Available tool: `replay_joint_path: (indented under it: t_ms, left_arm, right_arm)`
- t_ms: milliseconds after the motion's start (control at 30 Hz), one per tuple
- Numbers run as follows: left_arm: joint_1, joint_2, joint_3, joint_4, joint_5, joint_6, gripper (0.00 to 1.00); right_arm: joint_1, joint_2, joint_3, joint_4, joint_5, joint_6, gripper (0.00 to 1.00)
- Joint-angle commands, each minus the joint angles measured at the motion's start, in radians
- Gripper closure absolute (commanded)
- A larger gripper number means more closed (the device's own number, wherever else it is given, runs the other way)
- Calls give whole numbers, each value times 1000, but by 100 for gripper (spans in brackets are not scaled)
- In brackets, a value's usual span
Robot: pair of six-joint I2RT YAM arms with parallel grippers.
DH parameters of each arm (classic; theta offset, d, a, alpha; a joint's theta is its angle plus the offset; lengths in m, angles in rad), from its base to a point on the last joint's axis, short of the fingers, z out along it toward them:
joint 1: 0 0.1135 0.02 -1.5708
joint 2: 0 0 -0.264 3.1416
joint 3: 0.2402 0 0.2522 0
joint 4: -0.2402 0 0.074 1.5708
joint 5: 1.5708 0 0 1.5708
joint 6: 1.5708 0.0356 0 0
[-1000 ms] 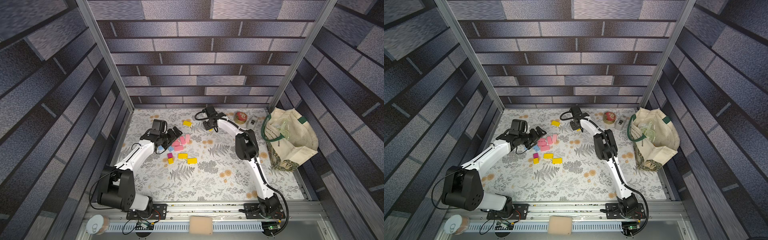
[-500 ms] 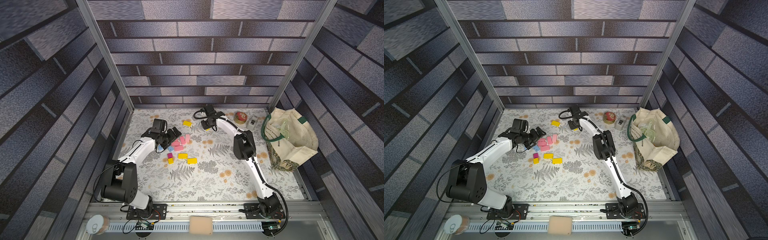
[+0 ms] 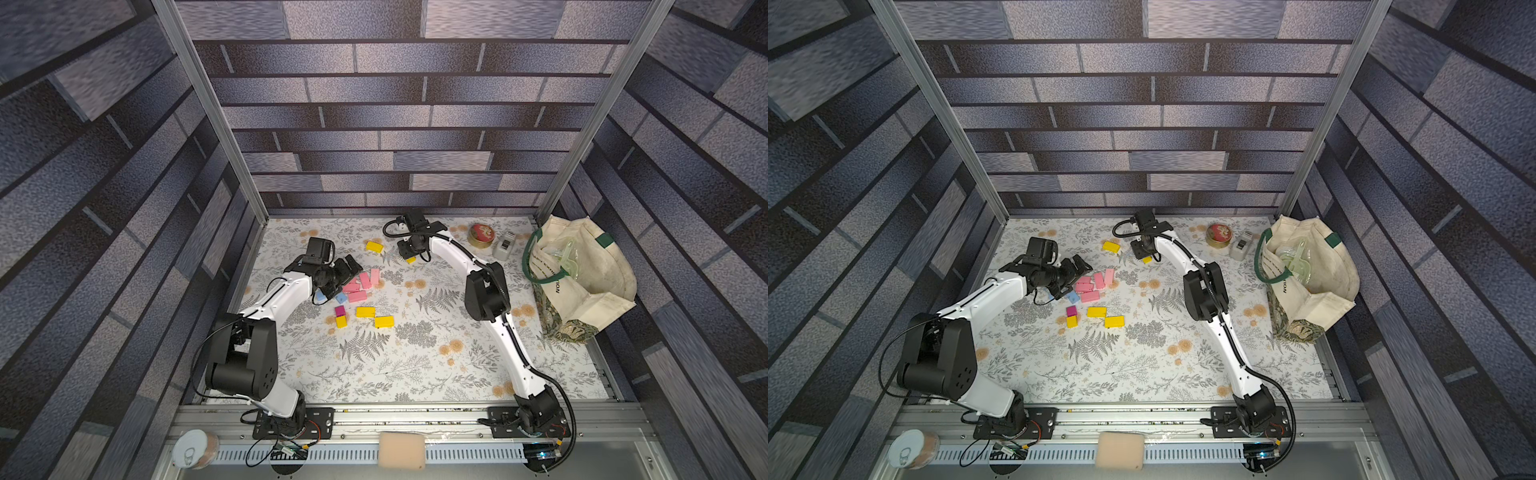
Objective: Assemble the letter v with building blocks
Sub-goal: Place the building block at the center of the board, then move the building block to the center of the board.
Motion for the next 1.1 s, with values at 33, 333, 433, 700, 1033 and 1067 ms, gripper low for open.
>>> replay_joint_path:
  t_ms: [33,333,433,700,1033,1067]
  left_arm:
    - [-4,-16,42,-57,-25,42,0]
    - [-4,-10,184,-236,-70,26,0]
    - [-20,6,266,-346,-126,77,0]
    - [68,22,244,-289,-16,53,0]
    - [79,498,820,-367,24,-12,0]
    - [70,556,899,-389,22,-17,0]
  right_arm:
    - [10,-25,58,-68,10,22,51]
    - [19,-197,-13,-101,12,20,29]
    - [40,-307,-168,-36,7,16,13]
    - [65,-418,-377,58,-11,45,0]
    - [63,-490,-470,98,18,130,0]
    - [61,-504,-490,103,26,131,0]
